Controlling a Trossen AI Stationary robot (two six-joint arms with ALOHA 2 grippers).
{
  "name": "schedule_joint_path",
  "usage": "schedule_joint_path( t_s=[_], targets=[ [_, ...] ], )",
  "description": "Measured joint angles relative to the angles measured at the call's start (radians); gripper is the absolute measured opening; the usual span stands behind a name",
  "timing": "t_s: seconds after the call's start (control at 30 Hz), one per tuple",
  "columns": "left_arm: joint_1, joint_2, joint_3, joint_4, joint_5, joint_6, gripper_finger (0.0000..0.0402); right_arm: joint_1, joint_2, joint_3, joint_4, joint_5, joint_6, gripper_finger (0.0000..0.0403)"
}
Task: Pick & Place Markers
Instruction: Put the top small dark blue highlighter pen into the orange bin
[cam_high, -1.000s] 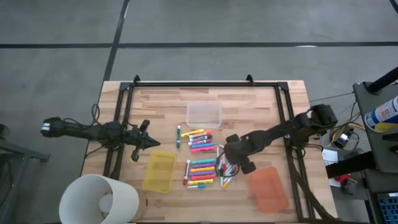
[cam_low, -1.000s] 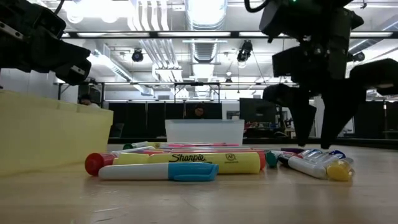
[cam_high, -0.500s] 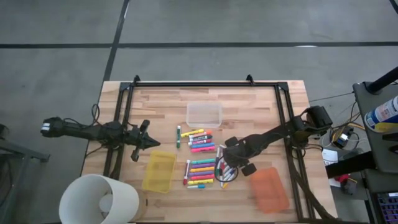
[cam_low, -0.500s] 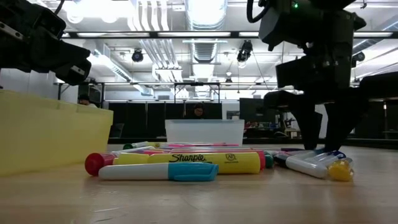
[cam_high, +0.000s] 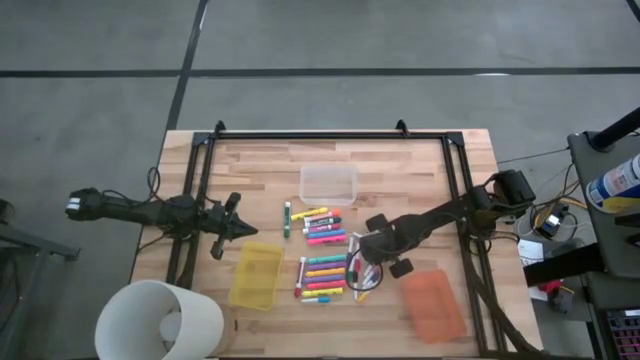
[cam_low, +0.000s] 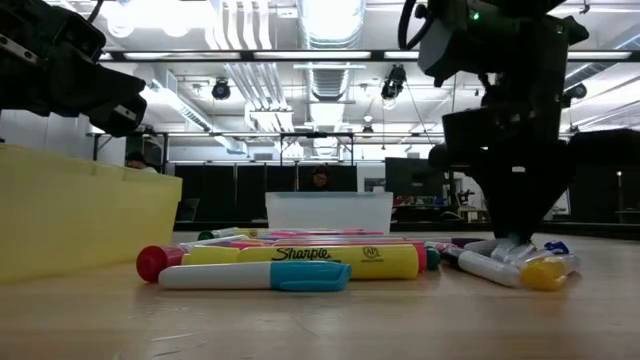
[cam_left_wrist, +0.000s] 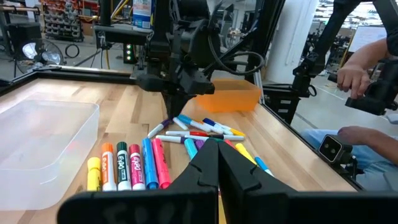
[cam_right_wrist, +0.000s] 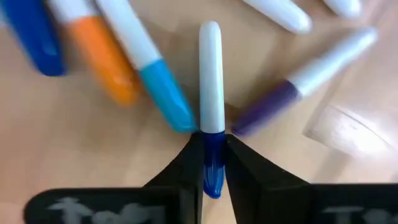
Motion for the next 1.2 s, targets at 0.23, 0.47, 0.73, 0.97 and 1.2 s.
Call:
schedule_joint_path(
  t_s=[0.23, 0.47, 0.73, 0.97, 1.2],
  targets=[
    [0.0, 0.0, 0.0, 0.0, 0.0, 0.0, 0.0, 0.001, -0.006, 0.064, -0.097, 0.102, 0.034, 0.0033],
    [0.0, 0.0, 0.0, -0.001, 0.0, 0.0, 0.0, 0.004, -0.041, 0.131, -0.193, 0.093, 0.154, 0.0031],
    [0.0, 0.0, 0.0, -0.003, 0.0, 0.0, 0.0, 0.085, -0.165, 0.173, -0.328, 0.052, 0.409, 0.003],
    [0.0, 0.0, 0.0, -0.001, 0.0, 0.0, 0.0, 0.243, -0.309, 0.192, -0.391, -0.012, 0.792, 0.0029],
    [0.0, 0.0, 0.0, -0.001, 0.0, 0.0, 0.0, 0.464, -0.421, 0.167, -0.402, -0.02, 1.217, 0.0029]
  ],
)
